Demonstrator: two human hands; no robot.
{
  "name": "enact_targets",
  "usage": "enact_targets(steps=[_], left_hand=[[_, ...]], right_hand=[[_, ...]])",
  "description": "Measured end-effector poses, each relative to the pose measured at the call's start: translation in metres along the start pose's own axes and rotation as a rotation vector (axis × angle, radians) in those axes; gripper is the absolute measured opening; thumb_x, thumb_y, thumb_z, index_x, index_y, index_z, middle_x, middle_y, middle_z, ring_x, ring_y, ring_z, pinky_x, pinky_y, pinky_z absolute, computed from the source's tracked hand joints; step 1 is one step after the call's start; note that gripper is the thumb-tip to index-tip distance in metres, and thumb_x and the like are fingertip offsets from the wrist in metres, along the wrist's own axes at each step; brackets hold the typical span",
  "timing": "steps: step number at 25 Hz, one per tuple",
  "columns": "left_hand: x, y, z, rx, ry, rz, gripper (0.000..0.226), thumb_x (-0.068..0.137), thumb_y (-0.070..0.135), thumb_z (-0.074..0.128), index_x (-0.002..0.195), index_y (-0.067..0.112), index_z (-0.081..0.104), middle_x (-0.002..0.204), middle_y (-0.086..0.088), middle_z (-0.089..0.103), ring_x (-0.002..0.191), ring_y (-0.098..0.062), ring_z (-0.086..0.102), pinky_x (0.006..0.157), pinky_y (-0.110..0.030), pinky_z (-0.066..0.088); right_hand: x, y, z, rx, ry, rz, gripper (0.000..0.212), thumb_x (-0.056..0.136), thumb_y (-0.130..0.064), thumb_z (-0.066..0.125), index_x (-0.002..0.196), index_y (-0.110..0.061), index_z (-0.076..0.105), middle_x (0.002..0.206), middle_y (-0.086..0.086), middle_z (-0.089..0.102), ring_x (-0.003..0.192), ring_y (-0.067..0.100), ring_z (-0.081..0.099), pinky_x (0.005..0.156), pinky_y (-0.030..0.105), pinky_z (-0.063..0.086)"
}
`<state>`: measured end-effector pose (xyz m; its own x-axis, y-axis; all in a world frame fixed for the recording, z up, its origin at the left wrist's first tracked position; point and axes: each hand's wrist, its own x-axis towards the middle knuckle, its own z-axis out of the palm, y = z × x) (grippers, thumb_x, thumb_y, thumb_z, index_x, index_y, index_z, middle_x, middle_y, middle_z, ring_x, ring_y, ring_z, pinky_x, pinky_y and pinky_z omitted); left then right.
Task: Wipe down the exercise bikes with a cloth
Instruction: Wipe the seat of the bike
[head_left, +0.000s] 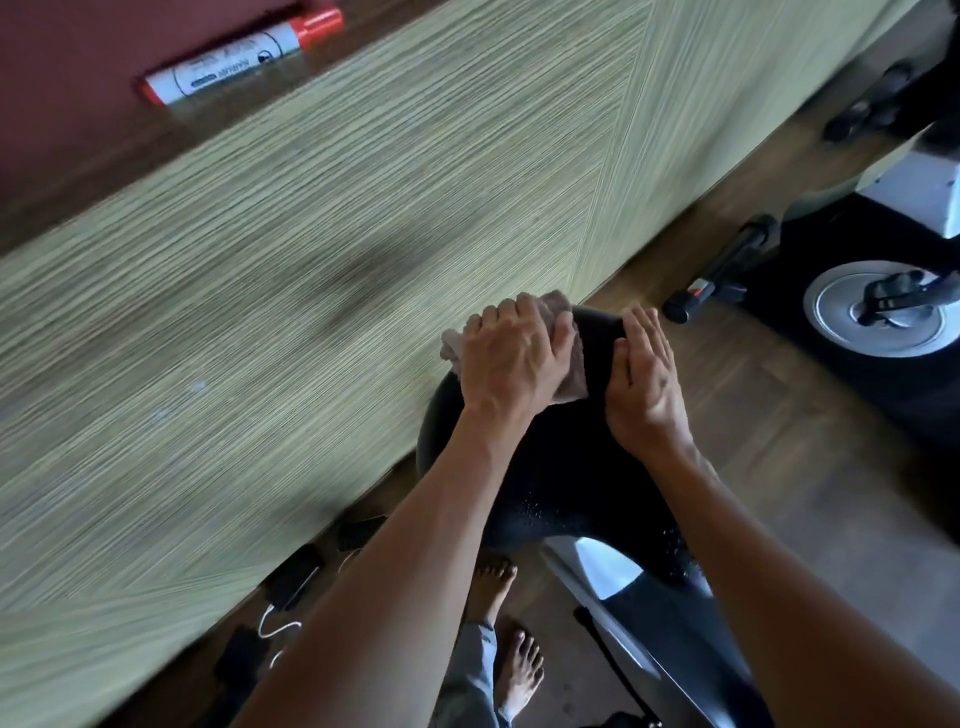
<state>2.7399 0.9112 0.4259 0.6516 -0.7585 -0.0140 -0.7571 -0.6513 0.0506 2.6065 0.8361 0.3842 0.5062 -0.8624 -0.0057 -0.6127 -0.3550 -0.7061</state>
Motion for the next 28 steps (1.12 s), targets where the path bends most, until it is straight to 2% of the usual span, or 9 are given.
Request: enact_targets(steps=[5, 7, 10, 13, 17, 20, 23, 26, 28], left_hand=[[-0.049, -0.012, 0.007, 0.018, 0.025, -0.132, 0.071, 0.104, 0.052, 0.022, 0.131, -0.004, 0.056, 0.12, -0.019, 0.068, 0.106, -0.031, 0.066, 0.096, -0.043, 0.05], [-0.042, -0.012, 0.004, 0.002, 0.053, 0.0, 0.072, 0.103, 0.05, 0.025, 0.137, -0.006, 0.054, 0.128, -0.023, 0.066, 0.111, -0.034, 0.066, 0.099, -0.045, 0.05], [-0.017, -0.016, 0.001, -0.025, 0.0, 0.157, 0.066, 0.104, 0.054, 0.027, 0.127, 0.001, 0.059, 0.111, -0.014, 0.072, 0.096, -0.029, 0.07, 0.086, -0.04, 0.053], [-0.023, -0.026, -0.004, -0.097, -0.028, -0.041, 0.06, 0.105, 0.056, 0.031, 0.11, 0.005, 0.063, 0.095, -0.012, 0.072, 0.085, -0.029, 0.07, 0.073, -0.039, 0.052], [-0.078, -0.04, 0.006, -0.196, 0.036, -0.247, 0.065, 0.104, 0.055, 0.032, 0.122, 0.0, 0.059, 0.107, -0.016, 0.071, 0.09, -0.031, 0.068, 0.078, -0.041, 0.053], [-0.093, -0.042, 0.009, -0.158, 0.059, -0.079, 0.074, 0.1, 0.053, 0.028, 0.138, -0.006, 0.052, 0.126, -0.023, 0.065, 0.107, -0.034, 0.066, 0.095, -0.045, 0.052], [-0.063, -0.056, 0.008, -0.184, 0.037, 0.11, 0.069, 0.099, 0.054, 0.024, 0.135, 0.003, 0.054, 0.123, -0.014, 0.068, 0.104, -0.029, 0.067, 0.09, -0.042, 0.053], [-0.057, -0.073, 0.014, -0.312, 0.048, 0.033, 0.056, 0.101, 0.054, 0.028, 0.125, 0.011, 0.055, 0.115, -0.006, 0.069, 0.099, -0.024, 0.067, 0.084, -0.039, 0.054], [-0.085, -0.075, 0.024, -0.383, 0.111, -0.055, 0.064, 0.1, 0.055, 0.029, 0.138, 0.008, 0.052, 0.132, -0.008, 0.065, 0.115, -0.024, 0.064, 0.098, -0.038, 0.051]], right_hand=[[0.0, -0.004, 0.0, -0.022, -0.006, 0.024, 0.047, 0.109, -0.017, 0.031, 0.155, -0.004, 0.034, 0.165, 0.011, 0.027, 0.156, 0.02, 0.013, 0.128, 0.039, 0.01], [0.001, -0.004, 0.001, -0.026, 0.006, 0.028, 0.047, 0.109, -0.017, 0.031, 0.155, -0.004, 0.034, 0.165, 0.01, 0.027, 0.156, 0.02, 0.013, 0.128, 0.041, 0.01], [0.001, -0.002, 0.0, -0.022, 0.011, 0.014, 0.047, 0.109, -0.016, 0.032, 0.154, -0.003, 0.035, 0.165, 0.011, 0.028, 0.156, 0.02, 0.013, 0.128, 0.041, 0.011], [0.0, -0.003, -0.002, -0.043, 0.023, 0.008, 0.047, 0.109, -0.018, 0.032, 0.154, -0.004, 0.036, 0.165, 0.01, 0.028, 0.156, 0.019, 0.014, 0.128, 0.041, 0.011], [-0.013, -0.017, -0.011, -0.221, 0.036, -0.074, 0.05, 0.108, -0.023, 0.034, 0.156, -0.008, 0.034, 0.166, 0.007, 0.027, 0.156, 0.017, 0.013, 0.127, 0.038, 0.008], [-0.038, -0.032, -0.004, -0.248, 0.009, -0.168, 0.049, 0.107, -0.022, 0.042, 0.154, -0.009, 0.04, 0.164, 0.007, 0.032, 0.154, 0.018, 0.021, 0.126, 0.034, 0.012], [-0.049, -0.033, 0.007, -0.222, 0.019, -0.173, 0.047, 0.106, -0.019, 0.041, 0.152, -0.01, 0.043, 0.163, 0.006, 0.034, 0.153, 0.017, 0.024, 0.126, 0.035, 0.015], [-0.048, -0.032, 0.007, -0.207, 0.052, -0.2, 0.045, 0.105, -0.013, 0.042, 0.15, -0.007, 0.046, 0.161, 0.008, 0.038, 0.151, 0.02, 0.029, 0.125, 0.038, 0.023], [-0.047, -0.032, 0.007, -0.201, 0.06, -0.207, 0.046, 0.104, -0.012, 0.042, 0.15, -0.007, 0.046, 0.16, 0.008, 0.039, 0.15, 0.021, 0.03, 0.124, 0.039, 0.025]])
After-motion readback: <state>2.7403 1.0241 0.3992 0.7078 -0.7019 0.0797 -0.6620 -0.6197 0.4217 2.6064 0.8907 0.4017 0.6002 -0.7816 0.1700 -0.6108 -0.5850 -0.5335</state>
